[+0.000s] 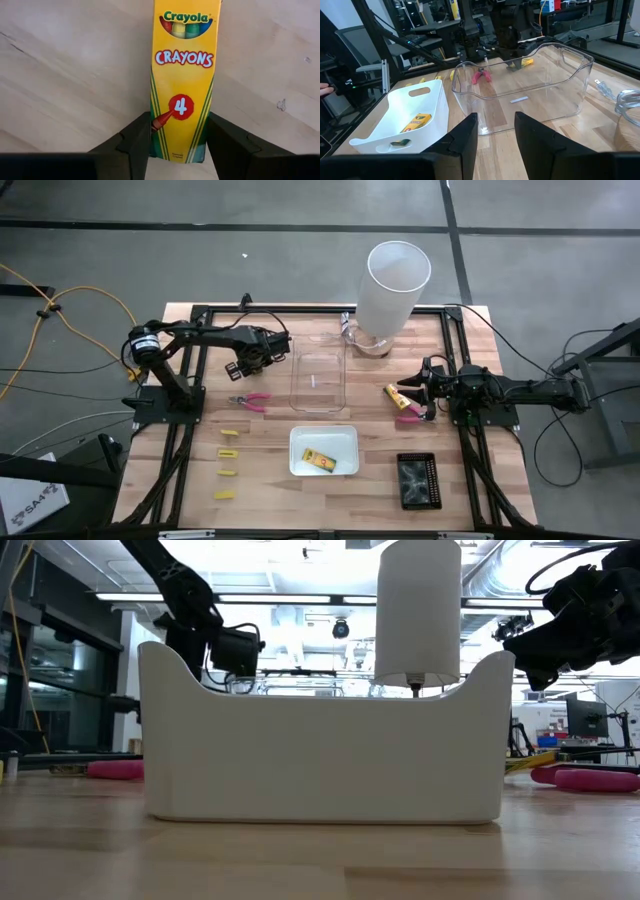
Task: Pick & Place School Supplies
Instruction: Put the yellow crayon box into the white bin
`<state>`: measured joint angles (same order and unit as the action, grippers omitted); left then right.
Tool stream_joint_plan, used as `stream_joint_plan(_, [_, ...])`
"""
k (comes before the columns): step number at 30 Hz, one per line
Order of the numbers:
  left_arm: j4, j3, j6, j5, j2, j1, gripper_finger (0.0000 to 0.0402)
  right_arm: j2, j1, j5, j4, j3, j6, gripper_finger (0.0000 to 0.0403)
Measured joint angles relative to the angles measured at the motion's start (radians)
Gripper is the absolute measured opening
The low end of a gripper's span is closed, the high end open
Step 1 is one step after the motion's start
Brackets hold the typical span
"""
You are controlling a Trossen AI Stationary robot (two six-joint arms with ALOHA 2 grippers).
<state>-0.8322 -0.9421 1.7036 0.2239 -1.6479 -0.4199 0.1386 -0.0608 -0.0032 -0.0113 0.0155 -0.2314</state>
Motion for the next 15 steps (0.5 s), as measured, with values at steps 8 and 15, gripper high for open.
stream_joint_plan(8, [-0.069,0.000,0.041,0.008,0.030,0.036,0.0166,0.000,0.000,0.000,0.000,0.000,0.000,0.0121])
stream_joint_plan(15, [-0.108,0.000,0.076,0.028,0.083,0.085,0.0167,0.000,0.000,0.000,0.000,0.000,0.000,0.0121])
